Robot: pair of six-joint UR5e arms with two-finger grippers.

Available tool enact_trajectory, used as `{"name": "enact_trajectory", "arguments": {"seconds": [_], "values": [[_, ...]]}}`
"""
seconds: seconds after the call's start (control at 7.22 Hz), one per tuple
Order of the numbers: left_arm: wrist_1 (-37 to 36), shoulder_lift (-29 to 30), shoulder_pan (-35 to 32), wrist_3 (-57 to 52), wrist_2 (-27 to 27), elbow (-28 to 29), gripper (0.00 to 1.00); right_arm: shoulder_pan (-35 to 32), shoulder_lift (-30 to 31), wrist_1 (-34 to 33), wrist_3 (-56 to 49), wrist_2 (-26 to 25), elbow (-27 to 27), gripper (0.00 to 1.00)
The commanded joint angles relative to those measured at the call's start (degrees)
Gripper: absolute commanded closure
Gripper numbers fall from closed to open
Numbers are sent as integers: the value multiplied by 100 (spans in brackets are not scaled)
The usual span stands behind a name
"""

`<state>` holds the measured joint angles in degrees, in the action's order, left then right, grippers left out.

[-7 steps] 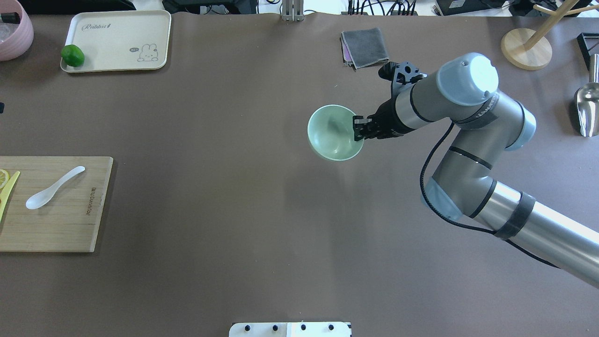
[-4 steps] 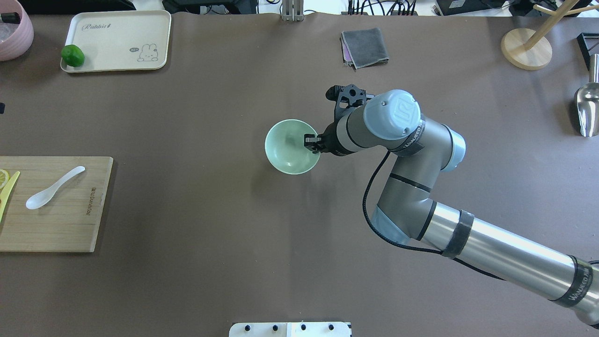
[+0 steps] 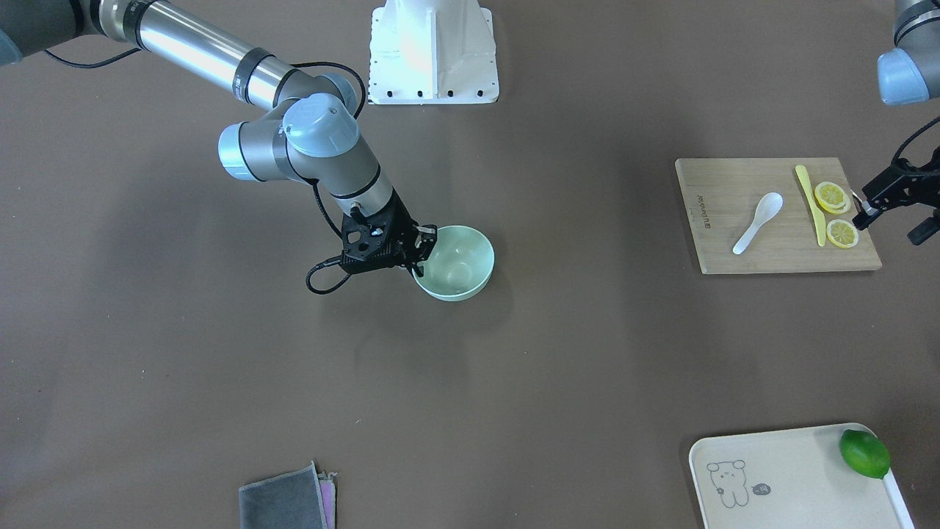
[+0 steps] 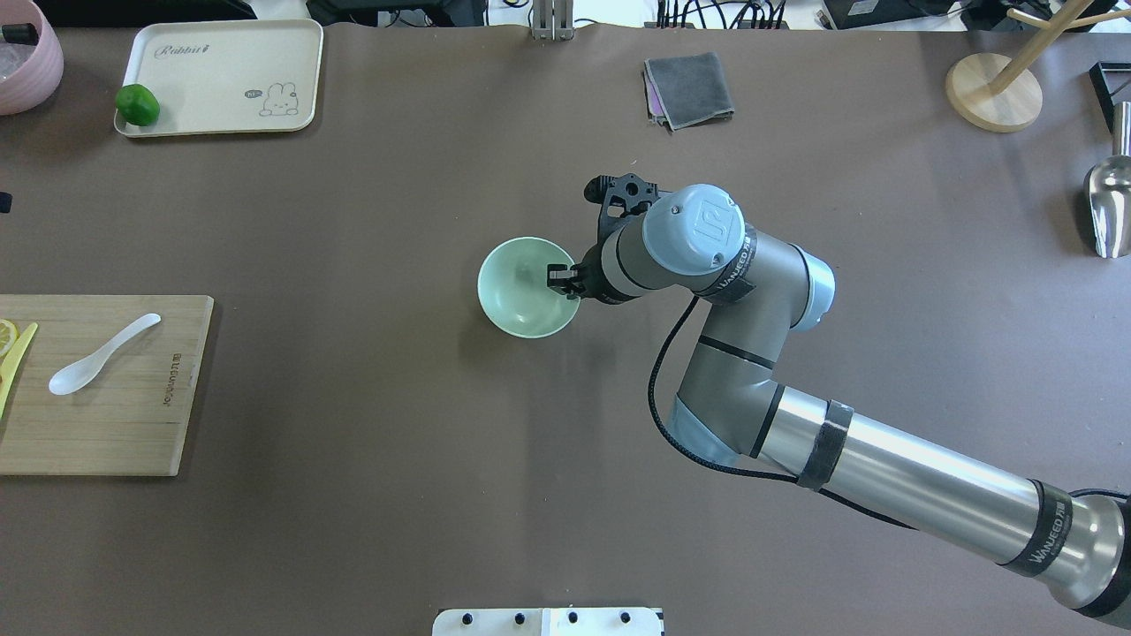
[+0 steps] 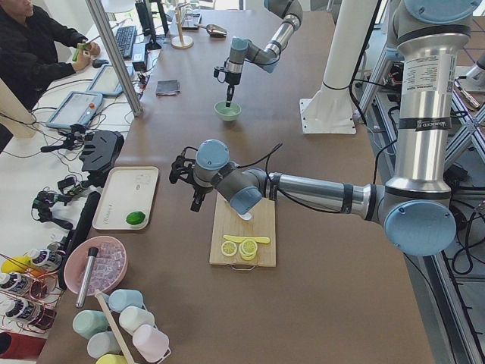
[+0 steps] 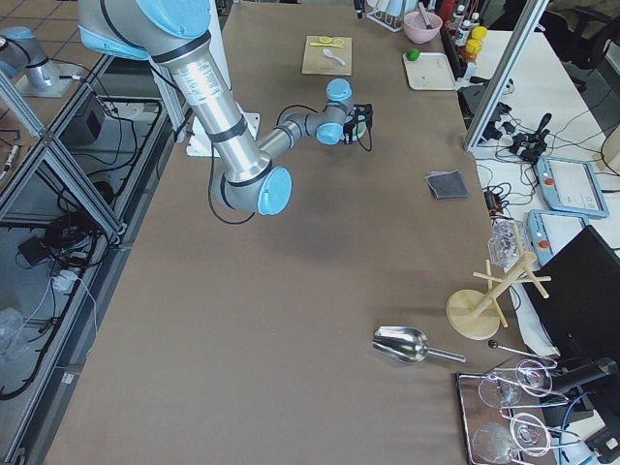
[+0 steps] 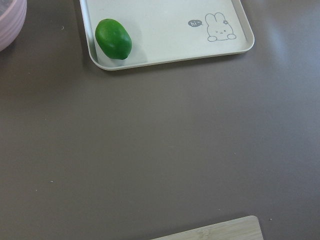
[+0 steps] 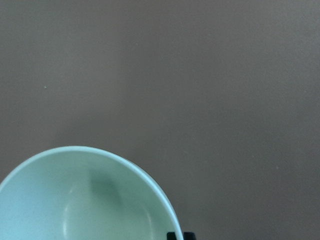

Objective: Place spoon in bowl
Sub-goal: 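Slide the pale green bowl with the right gripper toward the table center, then release the bowl and lift the right gripper away while the left gripper reaches the spoon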

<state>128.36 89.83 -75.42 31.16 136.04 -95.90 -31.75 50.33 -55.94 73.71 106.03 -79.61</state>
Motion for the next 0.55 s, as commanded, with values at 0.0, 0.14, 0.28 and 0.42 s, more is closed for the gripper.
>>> {"name": "enact_trajectory", "arguments": {"seconds": [0.0,0.14,0.28,0.42], "values": [[14,61,114,5,19,-34,2,-16,-41,13,117,-12,-19,0],[40,96,272,-4,2,-34,2,-68,-50,22,135,-12,-45,0],[397,114,569,-22,-24,-8,2,-190,-85,-30,135,23,-141,0],[714,105,1085,-31,-286,-17,3,-296,-50,-13,65,76,-142,0]]}}
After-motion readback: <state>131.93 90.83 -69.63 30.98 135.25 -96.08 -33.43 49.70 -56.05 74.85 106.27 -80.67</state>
